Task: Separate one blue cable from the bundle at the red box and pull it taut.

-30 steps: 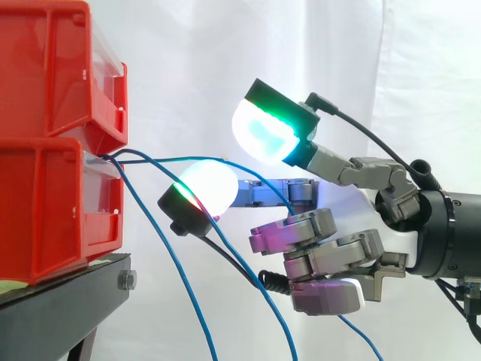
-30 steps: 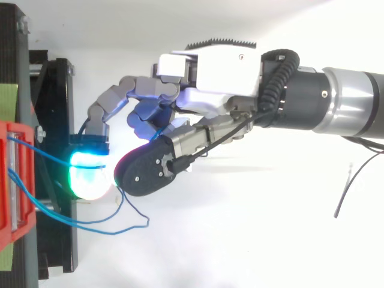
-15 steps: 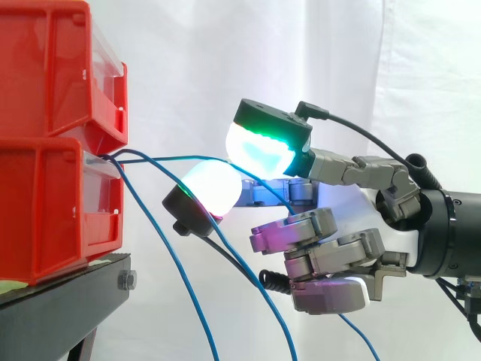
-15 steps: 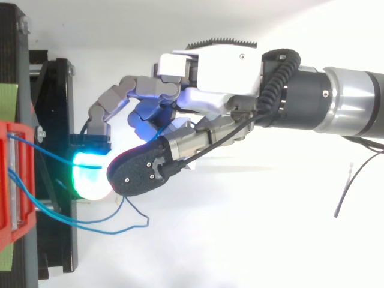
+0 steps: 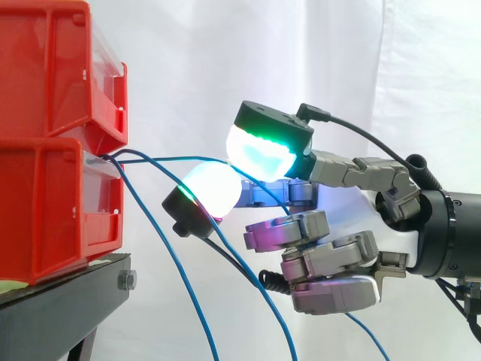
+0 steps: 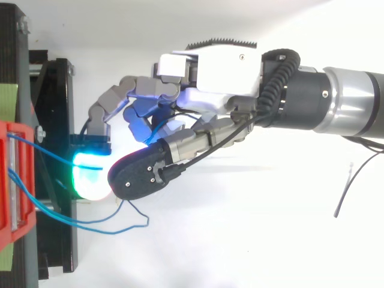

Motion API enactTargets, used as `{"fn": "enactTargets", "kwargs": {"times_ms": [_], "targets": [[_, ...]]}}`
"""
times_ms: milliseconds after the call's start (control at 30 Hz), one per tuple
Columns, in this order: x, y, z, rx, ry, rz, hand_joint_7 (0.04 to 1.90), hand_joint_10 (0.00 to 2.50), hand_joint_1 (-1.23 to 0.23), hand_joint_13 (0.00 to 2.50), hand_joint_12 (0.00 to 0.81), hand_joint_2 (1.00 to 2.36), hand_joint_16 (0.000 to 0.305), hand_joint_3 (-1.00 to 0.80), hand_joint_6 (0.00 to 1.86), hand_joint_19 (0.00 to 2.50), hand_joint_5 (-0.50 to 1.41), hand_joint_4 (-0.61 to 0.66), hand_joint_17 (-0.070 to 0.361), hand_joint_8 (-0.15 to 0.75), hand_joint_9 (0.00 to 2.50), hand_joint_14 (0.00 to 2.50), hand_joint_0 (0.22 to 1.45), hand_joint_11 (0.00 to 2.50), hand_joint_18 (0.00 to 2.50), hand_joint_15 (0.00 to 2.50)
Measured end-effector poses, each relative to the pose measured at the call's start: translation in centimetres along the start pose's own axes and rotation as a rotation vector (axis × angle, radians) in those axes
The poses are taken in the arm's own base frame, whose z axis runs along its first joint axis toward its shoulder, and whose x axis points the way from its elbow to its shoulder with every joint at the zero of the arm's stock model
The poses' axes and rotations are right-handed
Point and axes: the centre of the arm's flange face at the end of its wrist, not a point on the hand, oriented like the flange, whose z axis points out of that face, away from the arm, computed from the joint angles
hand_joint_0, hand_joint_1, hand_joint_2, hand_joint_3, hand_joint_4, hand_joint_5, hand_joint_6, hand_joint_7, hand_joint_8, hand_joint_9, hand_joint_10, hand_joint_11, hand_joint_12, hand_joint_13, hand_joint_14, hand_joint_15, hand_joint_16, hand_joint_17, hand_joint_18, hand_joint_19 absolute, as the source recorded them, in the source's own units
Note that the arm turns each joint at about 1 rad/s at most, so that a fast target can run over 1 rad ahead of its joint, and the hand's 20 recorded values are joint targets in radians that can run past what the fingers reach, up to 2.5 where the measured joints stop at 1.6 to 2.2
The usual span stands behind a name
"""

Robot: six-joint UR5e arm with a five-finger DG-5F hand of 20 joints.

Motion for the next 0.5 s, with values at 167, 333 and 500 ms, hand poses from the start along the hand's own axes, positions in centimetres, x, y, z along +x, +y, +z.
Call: {"fn": "enactTargets", "kwargs": {"times_ms": [167, 333, 500], "targets": [[0.0, 0.0, 0.0, 0.001, -0.001, 0.001, 0.77, 2.50, -0.71, 1.02, 0.415, 1.01, 0.049, -0.35, 0.90, 1.23, -0.20, -0.07, 0.111, 0.239, 0.44, 2.50, 0.68, 1.98, 1.39, 1.24], [0.3, 0.0, -0.2, 0.016, 0.012, -0.012, 0.75, 2.50, -0.69, 0.93, 0.410, 1.01, 0.049, -0.38, 0.91, 1.13, -0.20, -0.03, 0.111, 0.239, 0.42, 2.50, 0.68, 1.88, 1.26, 1.22], [0.4, 1.1, -0.7, 0.052, 0.032, -0.056, 0.70, 2.50, -0.44, 0.94, 0.412, 1.00, 0.050, -0.50, 0.92, 1.07, -0.20, 0.05, 0.112, 0.245, 0.44, 2.50, 0.58, 1.76, 1.23, 1.18]]}}
